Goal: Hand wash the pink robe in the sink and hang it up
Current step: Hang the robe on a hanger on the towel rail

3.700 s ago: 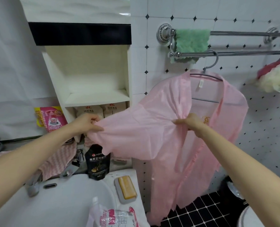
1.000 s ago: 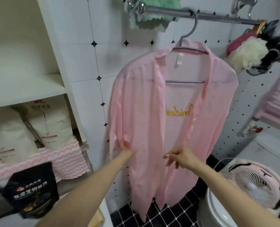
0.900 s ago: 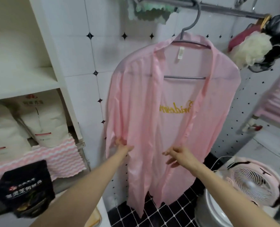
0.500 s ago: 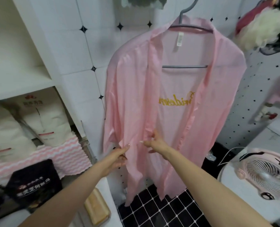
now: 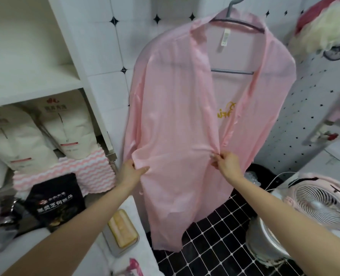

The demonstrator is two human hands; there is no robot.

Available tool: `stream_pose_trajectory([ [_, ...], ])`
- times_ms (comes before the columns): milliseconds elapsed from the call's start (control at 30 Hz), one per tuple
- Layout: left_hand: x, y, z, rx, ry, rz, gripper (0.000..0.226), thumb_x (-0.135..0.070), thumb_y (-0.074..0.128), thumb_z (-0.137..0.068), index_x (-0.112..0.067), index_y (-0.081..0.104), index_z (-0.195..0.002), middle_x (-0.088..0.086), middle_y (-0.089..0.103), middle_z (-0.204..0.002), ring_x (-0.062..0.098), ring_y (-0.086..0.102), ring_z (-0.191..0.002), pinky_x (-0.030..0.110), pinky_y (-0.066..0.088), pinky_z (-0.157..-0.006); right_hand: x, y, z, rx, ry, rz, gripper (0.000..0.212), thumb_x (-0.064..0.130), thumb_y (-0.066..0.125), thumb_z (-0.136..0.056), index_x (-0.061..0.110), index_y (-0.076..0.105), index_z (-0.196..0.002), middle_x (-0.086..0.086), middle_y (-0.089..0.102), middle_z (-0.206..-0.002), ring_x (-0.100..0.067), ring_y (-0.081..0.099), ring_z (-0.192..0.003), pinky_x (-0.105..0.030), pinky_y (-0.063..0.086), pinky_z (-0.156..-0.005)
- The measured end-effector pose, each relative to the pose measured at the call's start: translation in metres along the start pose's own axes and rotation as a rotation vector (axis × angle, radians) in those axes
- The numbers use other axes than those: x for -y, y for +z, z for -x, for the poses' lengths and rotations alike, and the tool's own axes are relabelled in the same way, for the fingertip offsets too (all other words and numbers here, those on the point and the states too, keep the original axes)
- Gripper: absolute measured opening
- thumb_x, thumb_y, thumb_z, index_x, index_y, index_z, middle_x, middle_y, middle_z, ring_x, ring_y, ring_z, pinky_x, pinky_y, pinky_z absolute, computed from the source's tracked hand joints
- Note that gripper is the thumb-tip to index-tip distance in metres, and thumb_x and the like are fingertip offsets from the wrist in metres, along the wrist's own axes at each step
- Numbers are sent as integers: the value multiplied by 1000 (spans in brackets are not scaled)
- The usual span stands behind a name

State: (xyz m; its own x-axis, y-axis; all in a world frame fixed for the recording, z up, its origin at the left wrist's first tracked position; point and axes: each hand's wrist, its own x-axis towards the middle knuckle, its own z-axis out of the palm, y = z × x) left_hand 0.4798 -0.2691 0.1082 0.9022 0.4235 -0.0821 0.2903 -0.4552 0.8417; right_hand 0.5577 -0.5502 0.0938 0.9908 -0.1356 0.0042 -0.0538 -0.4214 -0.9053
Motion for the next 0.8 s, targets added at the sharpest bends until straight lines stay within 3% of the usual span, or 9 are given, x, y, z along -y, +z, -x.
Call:
stream_pose_trajectory([
  [100,3,-3,-5,85,-161,259,23,-10,69,-84,-2,54,-99,14,60,-77,5,55,-37,17,44,-36,-3,-11,5,30,-46,15,19,12,47,-98,3,61,-106,-11,67,-80,-22,67,-73,-44,56,-79],
  [267,5,-11,-9,82,-169,426,31,9,65,-81,-10,41,-78,11,53,-80,17,63,-57,23,56,-55,2,-35,12,-46,-113,137,22,17,49,-99,2,64,-100,-16,69,-87,-31,67,-82,-45,53,-79],
  [400,9,-13,1,397,-254,98,14,1,66,-84,-7,55,-85,8,59,-61,12,57,-38,22,49,-40,27,-50,28,792,251,142,22,16,57,-95,11,53,-74,-20,70,-74,-26,70,-69,-32,58,-73],
  [433,9,-13,-1,344,-214,7,10,-7,67,-85,-9,57,-85,6,58,-53,10,55,-34,20,45,-37,35,-52,27,845,294,102,25,13,57,-96,11,50,-72,-19,70,-70,-23,71,-67,-30,59,-69],
  [467,9,-14,-5,229,-142,-82,10,-14,67,-86,-15,58,-82,5,59,-51,11,56,-35,21,45,-39,37,-50,22,761,283,84,27,9,55,-96,10,51,-69,-18,70,-67,-20,71,-61,-27,59,-62],
  [567,6,-18,-9,-5,24,-237,20,-24,61,-88,-24,49,-72,8,66,-60,23,67,-58,33,53,-63,26,-45,3,91,-39,319,24,6,54,-93,0,63,-71,-24,68,-77,-25,67,-64,-29,45,-53],
  [600,5,-18,-7,-9,46,-279,21,-24,60,-88,-23,47,-72,9,68,-63,25,67,-62,35,53,-66,23,-43,1,93,-80,372,19,4,57,-90,-1,63,-72,-23,66,-77,-29,63,-69,-31,42,-56],
  [733,7,-14,-7,124,-24,-179,19,-14,61,-89,-16,47,-77,9,65,-56,20,64,-46,33,51,-53,24,-49,15,831,312,255,6,-5,69,-80,-4,66,-85,-20,70,-80,-21,69,-68,-36,58,-80],
  [800,9,-15,-8,291,-136,-64,16,-8,63,-88,-10,49,-81,11,63,-55,19,64,-43,32,54,-47,24,-49,13,680,223,343,7,-8,70,-77,-2,67,-74,-12,67,-61,-11,65,-52,-34,59,-69],
])
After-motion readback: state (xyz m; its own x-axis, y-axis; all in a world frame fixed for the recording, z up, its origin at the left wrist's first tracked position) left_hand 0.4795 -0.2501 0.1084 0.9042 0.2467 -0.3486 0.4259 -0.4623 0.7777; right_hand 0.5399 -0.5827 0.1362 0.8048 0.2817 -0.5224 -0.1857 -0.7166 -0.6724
